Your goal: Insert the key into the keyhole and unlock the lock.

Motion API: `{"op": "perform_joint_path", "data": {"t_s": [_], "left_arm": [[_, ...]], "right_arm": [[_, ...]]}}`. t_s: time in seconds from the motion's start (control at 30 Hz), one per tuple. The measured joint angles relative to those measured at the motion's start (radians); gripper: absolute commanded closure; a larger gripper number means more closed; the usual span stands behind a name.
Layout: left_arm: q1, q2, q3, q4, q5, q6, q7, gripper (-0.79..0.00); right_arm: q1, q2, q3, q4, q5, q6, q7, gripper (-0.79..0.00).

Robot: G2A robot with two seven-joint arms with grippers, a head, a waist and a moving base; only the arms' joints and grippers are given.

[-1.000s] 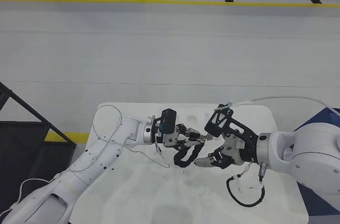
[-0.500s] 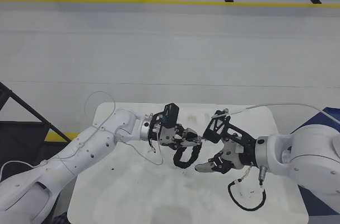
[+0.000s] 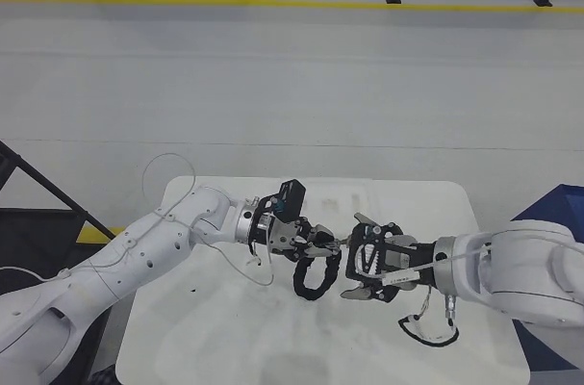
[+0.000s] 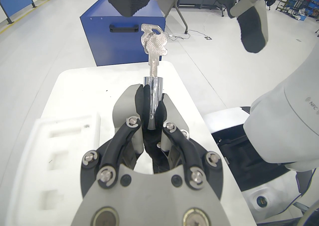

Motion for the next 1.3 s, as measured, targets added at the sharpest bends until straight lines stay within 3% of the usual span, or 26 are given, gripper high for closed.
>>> {"op": "perform_joint_path", "data": {"t_s": [0.13, 0.4, 0.6, 0.77, 0.87, 0.93, 1.3], "left_arm": [[-0.014, 0.005, 0.021, 0.002, -0.002, 0.000, 0.014, 0.000], [-0.042, 0.011, 0.066, 0.001, 0.003, 0.000, 0.039, 0.000], [-0.064, 0.014, 0.102, -0.004, 0.007, 0.000, 0.056, 0.000], [-0.082, 0.012, 0.131, -0.007, 0.012, 0.000, 0.074, 0.000], [-0.094, 0.010, 0.147, -0.007, 0.014, 0.000, 0.088, 0.000], [-0.099, 0.009, 0.153, -0.004, 0.017, 0.000, 0.098, 0.000], [-0.101, 0.007, 0.152, 0.001, 0.059, 0.000, 0.134, 0.000]], "right_arm": [[-0.005, -0.003, -0.006, -0.010, -0.060, -0.031, -0.001, -0.388], [-0.009, -0.010, -0.013, -0.044, -0.202, -0.047, 0.018, -0.265], [-0.012, -0.015, -0.022, -0.066, -0.289, -0.063, 0.031, -0.123], [-0.013, -0.021, -0.024, -0.066, -0.312, -0.063, 0.032, -0.046], [-0.017, -0.024, -0.024, -0.066, -0.316, -0.061, 0.032, -0.074], [-0.020, -0.026, -0.022, -0.066, -0.315, -0.057, 0.031, 0.000], [-0.068, -0.032, 0.023, -0.037, -0.159, 0.067, -0.001, 0.000]]}}
